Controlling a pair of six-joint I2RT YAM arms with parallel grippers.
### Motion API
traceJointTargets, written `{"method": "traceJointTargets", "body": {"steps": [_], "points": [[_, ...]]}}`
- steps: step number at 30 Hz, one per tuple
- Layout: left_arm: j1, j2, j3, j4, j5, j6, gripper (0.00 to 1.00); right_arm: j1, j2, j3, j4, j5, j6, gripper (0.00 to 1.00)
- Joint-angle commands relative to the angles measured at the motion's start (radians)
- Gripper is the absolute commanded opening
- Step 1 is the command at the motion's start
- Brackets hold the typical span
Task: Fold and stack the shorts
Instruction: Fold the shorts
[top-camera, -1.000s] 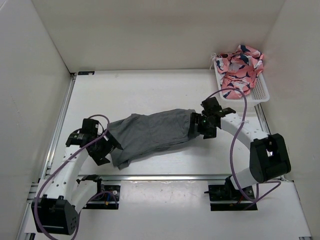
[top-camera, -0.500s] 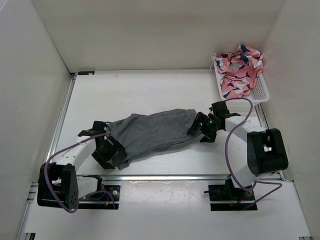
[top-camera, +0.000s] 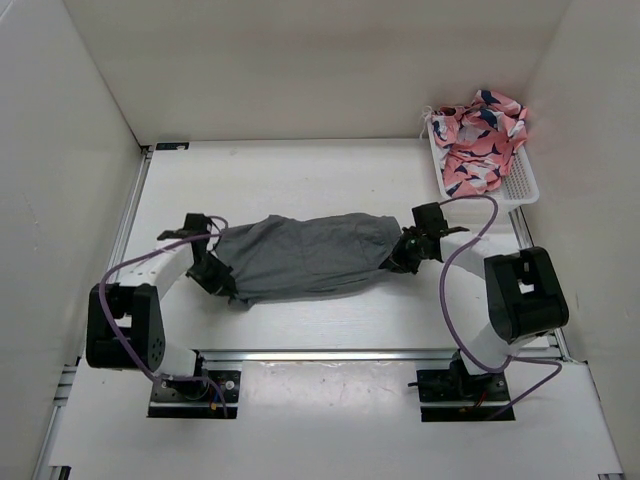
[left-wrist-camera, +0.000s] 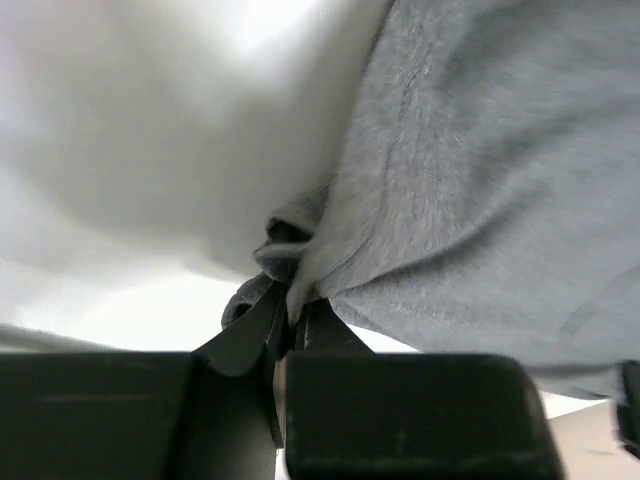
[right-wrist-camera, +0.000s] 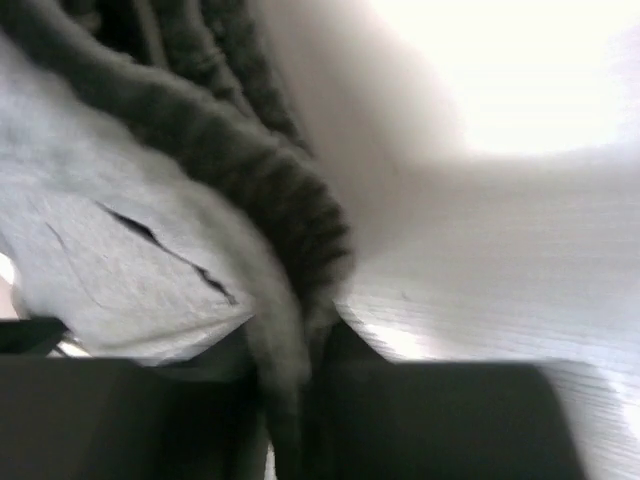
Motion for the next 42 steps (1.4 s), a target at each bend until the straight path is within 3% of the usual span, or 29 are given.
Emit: {"method": "traceJointTargets", "body": {"steps": [1,6,8,11,14,16,18,19,21,25,27,29,32,36,37,42], "points": [[0.057,0.010,0.148,-0.011,-0.106,0.054,0.10,-0.003,0.021,0.109,0.005,0.119,-0.012,0.00],[0.076,0.034,0.423,-0.130,-0.181,0.126,0.10,0.006,-0.061,0.183,-0.103,0.199,-0.054,0.00],[0.076,0.034,0.465,-0.176,-0.205,0.140,0.10,0.006,-0.108,0.183,-0.138,0.222,-0.078,0.00],[0.076,0.013,0.449,-0.189,-0.205,0.151,0.10,0.019,-0.179,0.127,-0.177,0.262,-0.100,0.00],[0.076,-0.031,0.329,-0.180,-0.205,0.151,0.10,0.042,-0.228,0.023,-0.200,0.294,-0.100,0.00],[0.085,-0.045,0.225,-0.167,-0.179,0.151,0.15,0.042,-0.240,-0.027,-0.200,0.294,-0.091,0.25],[0.096,-0.054,0.173,-0.167,-0.135,0.151,0.49,0.052,-0.252,-0.055,-0.200,0.294,-0.114,0.61],[0.096,-0.064,0.173,-0.167,-0.123,0.160,0.65,0.052,-0.262,-0.055,-0.229,0.294,-0.114,0.87],[0.096,-0.093,0.192,-0.167,-0.110,0.171,0.98,0.052,-0.274,-0.027,-0.265,0.326,-0.135,0.99],[0.096,-0.113,0.342,-0.187,-0.168,0.183,1.00,0.000,-0.332,0.021,-0.322,0.323,-0.160,0.99],[0.096,-0.102,0.386,-0.187,-0.199,0.192,0.95,-0.052,-0.341,0.033,-0.322,0.256,-0.160,0.99],[0.096,-0.056,0.428,-0.187,-0.222,0.192,0.89,-0.090,-0.341,0.033,-0.304,0.184,-0.148,0.99],[0.085,0.025,0.459,-0.149,-0.212,0.214,0.89,-0.127,-0.294,0.001,-0.232,0.047,-0.115,0.99],[0.041,0.128,0.516,-0.121,-0.176,0.234,0.84,-0.127,-0.239,0.005,-0.172,0.024,-0.150,0.99],[0.028,0.149,0.533,-0.112,-0.176,0.234,0.79,-0.127,-0.224,0.033,-0.172,0.024,-0.166,0.97],[-0.035,0.336,0.680,-0.112,-0.215,0.292,0.81,-0.127,-0.118,0.086,-0.132,-0.013,-0.235,0.87]]}}
